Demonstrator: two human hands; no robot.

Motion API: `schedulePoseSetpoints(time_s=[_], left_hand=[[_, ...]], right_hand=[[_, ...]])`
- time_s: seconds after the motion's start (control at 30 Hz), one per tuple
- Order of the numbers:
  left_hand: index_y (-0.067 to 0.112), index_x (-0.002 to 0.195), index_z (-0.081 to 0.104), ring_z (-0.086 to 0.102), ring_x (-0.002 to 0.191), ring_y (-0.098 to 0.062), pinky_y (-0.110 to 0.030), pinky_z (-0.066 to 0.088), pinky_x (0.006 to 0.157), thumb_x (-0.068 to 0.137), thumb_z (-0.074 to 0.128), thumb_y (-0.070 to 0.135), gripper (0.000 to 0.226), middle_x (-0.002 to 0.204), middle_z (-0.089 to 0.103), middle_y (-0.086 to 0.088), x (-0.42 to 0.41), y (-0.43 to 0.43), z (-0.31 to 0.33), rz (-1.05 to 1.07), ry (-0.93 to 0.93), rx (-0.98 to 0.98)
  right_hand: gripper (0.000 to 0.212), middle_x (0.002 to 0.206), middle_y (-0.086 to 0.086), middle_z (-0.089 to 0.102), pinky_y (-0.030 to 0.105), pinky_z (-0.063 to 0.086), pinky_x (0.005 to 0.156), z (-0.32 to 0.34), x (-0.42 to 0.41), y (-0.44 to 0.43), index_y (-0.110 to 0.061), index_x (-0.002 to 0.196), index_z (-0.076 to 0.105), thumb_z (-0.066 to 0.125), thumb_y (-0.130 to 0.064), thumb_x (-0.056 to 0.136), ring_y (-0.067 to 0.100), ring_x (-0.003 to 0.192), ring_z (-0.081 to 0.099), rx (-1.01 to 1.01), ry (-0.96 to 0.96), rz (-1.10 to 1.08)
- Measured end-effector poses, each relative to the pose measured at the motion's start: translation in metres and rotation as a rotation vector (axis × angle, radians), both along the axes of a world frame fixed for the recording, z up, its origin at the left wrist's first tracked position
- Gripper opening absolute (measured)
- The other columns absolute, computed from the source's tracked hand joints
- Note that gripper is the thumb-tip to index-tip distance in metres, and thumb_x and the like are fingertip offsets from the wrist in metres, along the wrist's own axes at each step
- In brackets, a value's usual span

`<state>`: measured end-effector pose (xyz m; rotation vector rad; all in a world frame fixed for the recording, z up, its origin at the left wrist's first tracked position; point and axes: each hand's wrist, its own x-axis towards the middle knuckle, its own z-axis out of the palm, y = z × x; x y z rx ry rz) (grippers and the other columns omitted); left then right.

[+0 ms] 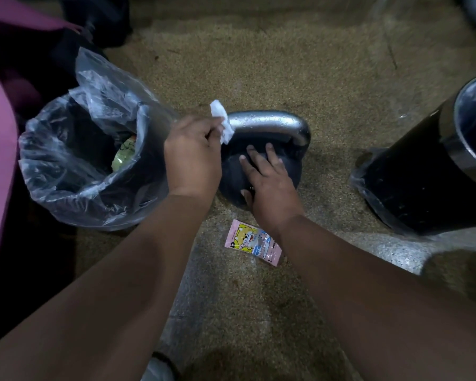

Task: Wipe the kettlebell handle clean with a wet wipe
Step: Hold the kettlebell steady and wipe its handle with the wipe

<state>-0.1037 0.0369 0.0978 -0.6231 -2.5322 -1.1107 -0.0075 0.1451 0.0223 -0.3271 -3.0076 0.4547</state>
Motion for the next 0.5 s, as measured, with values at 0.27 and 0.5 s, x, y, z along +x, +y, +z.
schedulePoseSetpoints(time_s=[0.27, 0.5], left_hand=[[0.011, 0.099, 0.077, 0.064, 0.092, -0.013, -0.022, 0.048, 0.088, 0.09, 0.064, 0.013, 0.016, 0.097, 0.071, -0.001, -0.008, 0.002, 0.003, -0.011, -0.012, 0.008], [0.014, 0.097, 0.078, 0.062, 0.089, -0.01, -0.013, 0.043, 0.084, 0.089, 0.065, 0.016, 0.015, 0.093, 0.071, 0.002, -0.011, 0.003, 0.005, -0.041, -0.019, -0.001]], right_hand=[[0.064, 0.158, 0.004, 0.024, 0.044, 0.021, 0.118, -0.002, -0.001, -0.001, -0.014, 0.148, 0.036, 0.059, -0.03, 0.09, 0.034, 0.147, 0.01, 0.028, 0.009, -0.002], [0.064, 0.158, 0.004, 0.023, 0.044, 0.021, 0.118, -0.002, 0.0, -0.001, -0.015, 0.149, 0.035, 0.057, -0.031, 0.091, 0.034, 0.147, 0.009, 0.032, 0.014, 0.001]])
